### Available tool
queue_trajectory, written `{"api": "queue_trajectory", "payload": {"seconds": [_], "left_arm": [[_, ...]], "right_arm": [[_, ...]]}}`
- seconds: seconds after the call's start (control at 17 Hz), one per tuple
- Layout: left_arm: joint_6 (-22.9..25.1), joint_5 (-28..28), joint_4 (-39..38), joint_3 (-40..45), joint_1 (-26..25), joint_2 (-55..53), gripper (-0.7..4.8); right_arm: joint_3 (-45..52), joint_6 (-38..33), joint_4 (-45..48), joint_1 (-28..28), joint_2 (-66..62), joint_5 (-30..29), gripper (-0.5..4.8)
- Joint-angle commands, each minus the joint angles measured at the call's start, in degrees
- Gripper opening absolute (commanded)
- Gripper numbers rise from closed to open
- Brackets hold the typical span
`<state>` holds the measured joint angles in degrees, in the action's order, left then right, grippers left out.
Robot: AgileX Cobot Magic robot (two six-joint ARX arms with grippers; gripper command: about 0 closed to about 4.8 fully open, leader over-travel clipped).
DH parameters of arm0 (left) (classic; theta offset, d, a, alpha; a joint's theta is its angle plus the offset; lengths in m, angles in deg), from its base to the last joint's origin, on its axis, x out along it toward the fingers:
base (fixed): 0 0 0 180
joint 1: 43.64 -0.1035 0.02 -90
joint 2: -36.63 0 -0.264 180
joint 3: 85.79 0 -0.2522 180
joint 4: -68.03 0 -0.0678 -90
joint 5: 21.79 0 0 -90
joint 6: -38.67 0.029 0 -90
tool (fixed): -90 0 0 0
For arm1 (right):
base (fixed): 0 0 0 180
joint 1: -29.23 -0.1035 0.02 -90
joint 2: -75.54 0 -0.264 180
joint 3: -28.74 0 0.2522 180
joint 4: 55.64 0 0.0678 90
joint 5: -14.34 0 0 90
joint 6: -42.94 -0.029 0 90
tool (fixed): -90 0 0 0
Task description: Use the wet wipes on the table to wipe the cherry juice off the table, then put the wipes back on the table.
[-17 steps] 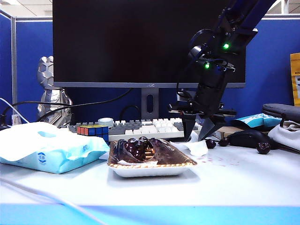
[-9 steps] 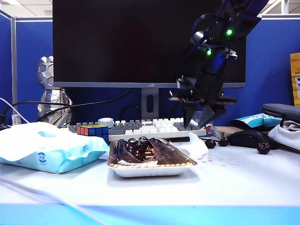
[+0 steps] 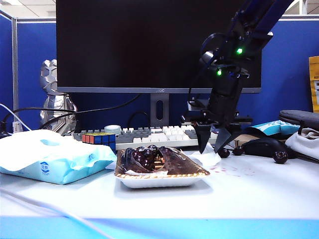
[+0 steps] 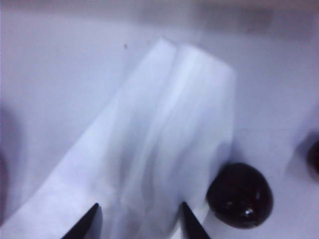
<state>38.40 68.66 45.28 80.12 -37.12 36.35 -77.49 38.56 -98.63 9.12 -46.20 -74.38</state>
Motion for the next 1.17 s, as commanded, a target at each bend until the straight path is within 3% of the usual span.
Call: {"api": "queue_trajectory", "payload": {"seconds": [0.06,0.18,0.29,0.35,0.53,1.0,1.11,1.17], "left_arm": [[-0.2,0.2,-0.7,0.0,-0.1,0.2,-0.02],[-0.2,0.2,-0.7,0.0,-0.1,0.2,-0.02],[-0.2,0.2,-0.7,0.0,-0.1,0.2,-0.02],[-0.2,0.2,-0.7,0.0,-0.1,0.2,-0.02],[-0.2,0.2,-0.7,0.0,-0.1,0.2,-0.02],[-0.2,0.2,-0.7,0.0,-0.1,0.2,-0.02],[-0.2,0.2,-0.7,0.0,-0.1,0.2,-0.02],[-0.2,0.2,-0.7,0.0,-0.1,0.2,-0.02]], "right_arm": [[-0.2,2.0,-1.5,-0.1,-0.3,0.3,2.10],[-0.2,3.5,-3.6,-0.1,-0.9,0.3,1.36],[-0.2,5.9,-5.8,-0.5,-1.2,0.3,0.06],[-0.2,6.6,-6.5,-0.8,-1.2,0.3,-0.06],[-0.2,6.6,-10.2,-0.8,-1.1,0.1,-0.06],[-0.2,6.6,-38.9,-0.8,-1.1,-1.3,-0.05],[-0.2,8.3,-42.6,-0.8,-1.1,-7.0,-0.05],[-0.2,10.5,-42.9,-0.8,-1.1,-14.2,-0.05]]}}
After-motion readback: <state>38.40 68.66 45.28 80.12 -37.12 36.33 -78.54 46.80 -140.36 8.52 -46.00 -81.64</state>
